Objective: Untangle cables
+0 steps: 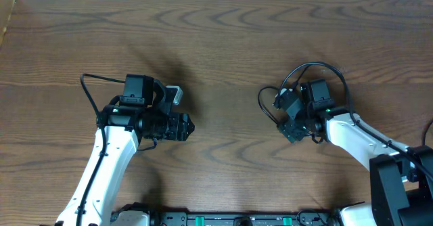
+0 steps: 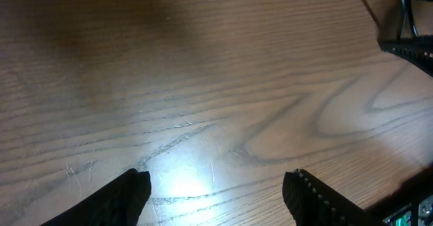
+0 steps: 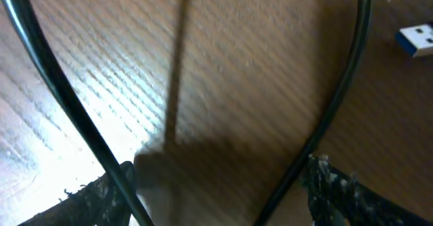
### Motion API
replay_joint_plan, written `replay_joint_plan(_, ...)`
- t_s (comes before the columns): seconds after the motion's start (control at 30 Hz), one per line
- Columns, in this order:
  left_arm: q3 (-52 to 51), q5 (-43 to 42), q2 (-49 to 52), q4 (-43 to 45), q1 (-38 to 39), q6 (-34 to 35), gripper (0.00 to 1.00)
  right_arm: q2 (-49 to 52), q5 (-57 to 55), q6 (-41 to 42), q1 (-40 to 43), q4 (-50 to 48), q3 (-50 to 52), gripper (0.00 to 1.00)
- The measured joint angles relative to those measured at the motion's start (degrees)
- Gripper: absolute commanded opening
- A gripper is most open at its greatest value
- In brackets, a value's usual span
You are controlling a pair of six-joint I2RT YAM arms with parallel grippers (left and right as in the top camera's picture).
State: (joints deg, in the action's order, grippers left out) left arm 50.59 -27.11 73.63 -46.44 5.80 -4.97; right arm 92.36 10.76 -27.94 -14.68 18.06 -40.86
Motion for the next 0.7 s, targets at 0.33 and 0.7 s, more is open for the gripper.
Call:
replay_joint_plan(0.33,0.0,0.0,0.0,0.0,0.0,0.0,0.69,0.3,0.5,-0.2,0.0,-1.9,0.2,0.53)
replay_joint_plan(0.7,0.0,0.0,0.0,0.0,0.0,0.0,0.68,0.7,0.1,-0.2,0.0,-5.8,0.8,0.41)
